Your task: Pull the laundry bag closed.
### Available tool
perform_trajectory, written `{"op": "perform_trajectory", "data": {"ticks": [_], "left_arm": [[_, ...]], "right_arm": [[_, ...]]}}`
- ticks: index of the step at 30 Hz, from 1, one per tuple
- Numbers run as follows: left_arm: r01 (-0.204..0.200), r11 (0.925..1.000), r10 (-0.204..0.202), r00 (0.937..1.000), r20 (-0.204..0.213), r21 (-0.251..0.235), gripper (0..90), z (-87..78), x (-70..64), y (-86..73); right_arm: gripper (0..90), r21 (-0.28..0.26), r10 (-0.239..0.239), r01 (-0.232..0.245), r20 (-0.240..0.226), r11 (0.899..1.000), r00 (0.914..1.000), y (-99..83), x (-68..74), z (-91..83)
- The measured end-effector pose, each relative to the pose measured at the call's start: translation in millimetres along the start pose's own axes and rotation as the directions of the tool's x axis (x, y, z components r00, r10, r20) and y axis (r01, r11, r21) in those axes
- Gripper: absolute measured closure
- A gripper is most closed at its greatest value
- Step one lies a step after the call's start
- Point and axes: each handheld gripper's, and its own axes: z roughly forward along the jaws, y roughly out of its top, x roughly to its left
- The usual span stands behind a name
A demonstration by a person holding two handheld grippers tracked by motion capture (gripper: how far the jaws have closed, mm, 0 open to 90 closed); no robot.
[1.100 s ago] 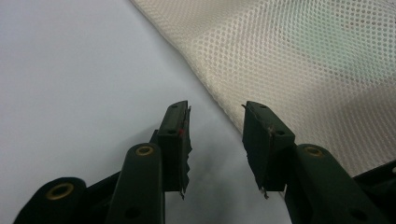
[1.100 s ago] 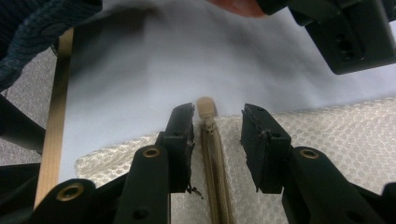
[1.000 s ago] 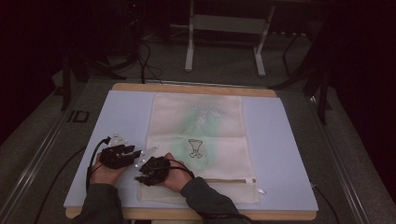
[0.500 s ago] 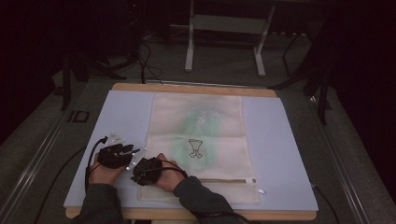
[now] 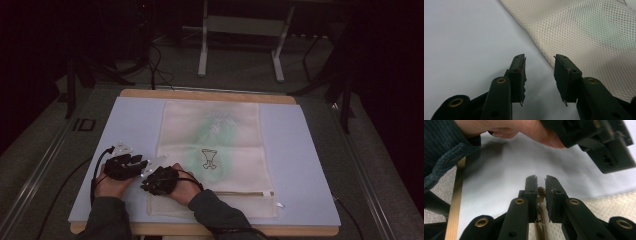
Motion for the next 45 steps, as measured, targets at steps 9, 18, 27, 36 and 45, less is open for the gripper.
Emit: {"op": "perform_trajectory", "data": {"ticks": [9, 18, 27, 36, 45], "left_arm": [[0.007, 1.0000, -0.007, 0.9996, 0.027, -0.003, 60.3, 0.5, -0.8, 0.3], [0.022, 0.9997, -0.022, 0.9968, 0.077, -0.002, 62.0, 0.8, -0.3, -0.2], [-0.006, 1.0000, 0.006, 0.9921, 0.126, 0.003, 76.2, 0.7, -6.6, -0.8], [-0.079, 0.9959, 0.068, 0.9778, 0.198, 0.045, 88.7, 1.9, -22.3, -1.0], [-0.126, 0.9826, 0.093, 0.9698, 0.226, 0.136, 88.9, 12.8, -28.9, -2.4]], "right_arm": [[80.6, 0.018, 0.007, -0.007, -0.021, 1.000, 0.9998, -18.5, -1.4, -15.0], [79.7, 0.039, 0.036, -0.034, -0.054, 0.999, 0.9979, -24.4, -5.7, -9.5], [81.4, 0.046, 0.026, -0.024, -0.050, 0.999, 0.9984, -26.8, -4.8, -8.1], [81.5, 0.042, -0.014, 0.015, -0.023, 0.999, 0.9996, -28.2, -0.7, -8.1], [81.5, 0.035, -0.016, 0.017, -0.023, 0.999, 0.9996, -29.1, -1.1, -8.0]]}}
